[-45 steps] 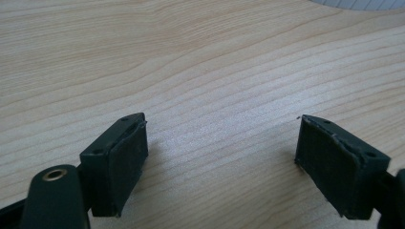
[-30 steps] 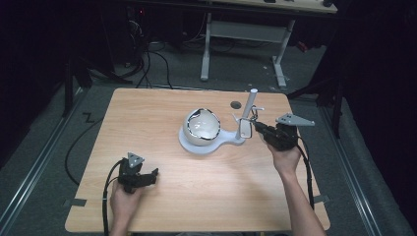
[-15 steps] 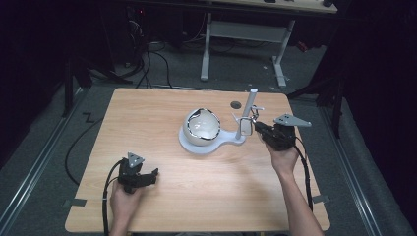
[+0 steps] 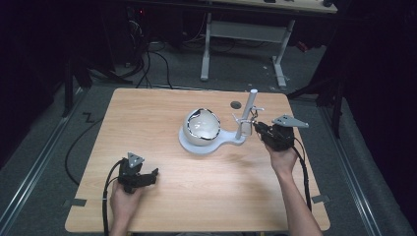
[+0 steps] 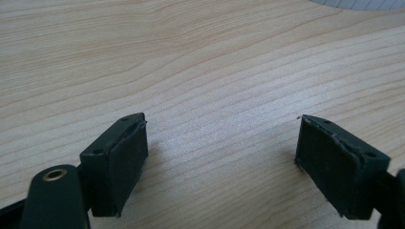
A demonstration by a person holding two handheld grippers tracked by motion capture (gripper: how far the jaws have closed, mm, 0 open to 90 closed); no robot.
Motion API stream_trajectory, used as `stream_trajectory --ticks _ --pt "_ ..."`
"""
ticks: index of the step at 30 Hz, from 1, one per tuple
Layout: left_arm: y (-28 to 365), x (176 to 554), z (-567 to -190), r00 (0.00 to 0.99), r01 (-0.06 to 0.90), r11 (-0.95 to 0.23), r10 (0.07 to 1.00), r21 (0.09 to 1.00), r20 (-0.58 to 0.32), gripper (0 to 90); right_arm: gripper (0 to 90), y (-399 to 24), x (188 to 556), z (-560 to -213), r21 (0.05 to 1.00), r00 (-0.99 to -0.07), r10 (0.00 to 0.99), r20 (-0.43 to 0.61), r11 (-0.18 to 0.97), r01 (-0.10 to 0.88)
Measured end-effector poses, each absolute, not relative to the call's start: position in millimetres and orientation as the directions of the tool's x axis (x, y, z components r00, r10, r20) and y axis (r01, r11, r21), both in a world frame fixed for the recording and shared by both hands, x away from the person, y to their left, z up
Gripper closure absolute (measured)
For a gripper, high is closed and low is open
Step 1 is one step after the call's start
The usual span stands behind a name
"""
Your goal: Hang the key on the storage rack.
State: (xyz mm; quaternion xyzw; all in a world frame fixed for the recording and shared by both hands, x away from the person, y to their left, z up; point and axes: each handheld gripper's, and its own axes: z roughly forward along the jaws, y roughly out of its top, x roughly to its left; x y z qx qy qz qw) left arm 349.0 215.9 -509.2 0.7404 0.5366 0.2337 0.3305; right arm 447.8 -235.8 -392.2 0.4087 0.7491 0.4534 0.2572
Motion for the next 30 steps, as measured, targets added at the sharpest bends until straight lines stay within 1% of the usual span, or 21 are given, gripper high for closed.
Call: stream_trajectory --ticks 10,22,30 --pt "216 349 -509 0.315 0.640 -0.206 0.949 0.740 -0.008 18.6 77.5 -238 445 -391 0.893 -0.524 0.851 -0.023 0.253 0.371" --pt "216 349 -509 0.315 0.640 -0.206 0.949 0.740 -0.008 18.7 62.6 -254 434 -390 0.903 -0.510 0.860 0.000 0.220 0.370" --pt "216 349 -509 0.315 0.640 -0.207 0.949 0.740 -0.007 18.7 58.4 -265 428 -390 0.907 -0.499 0.866 0.027 0.189 0.377"
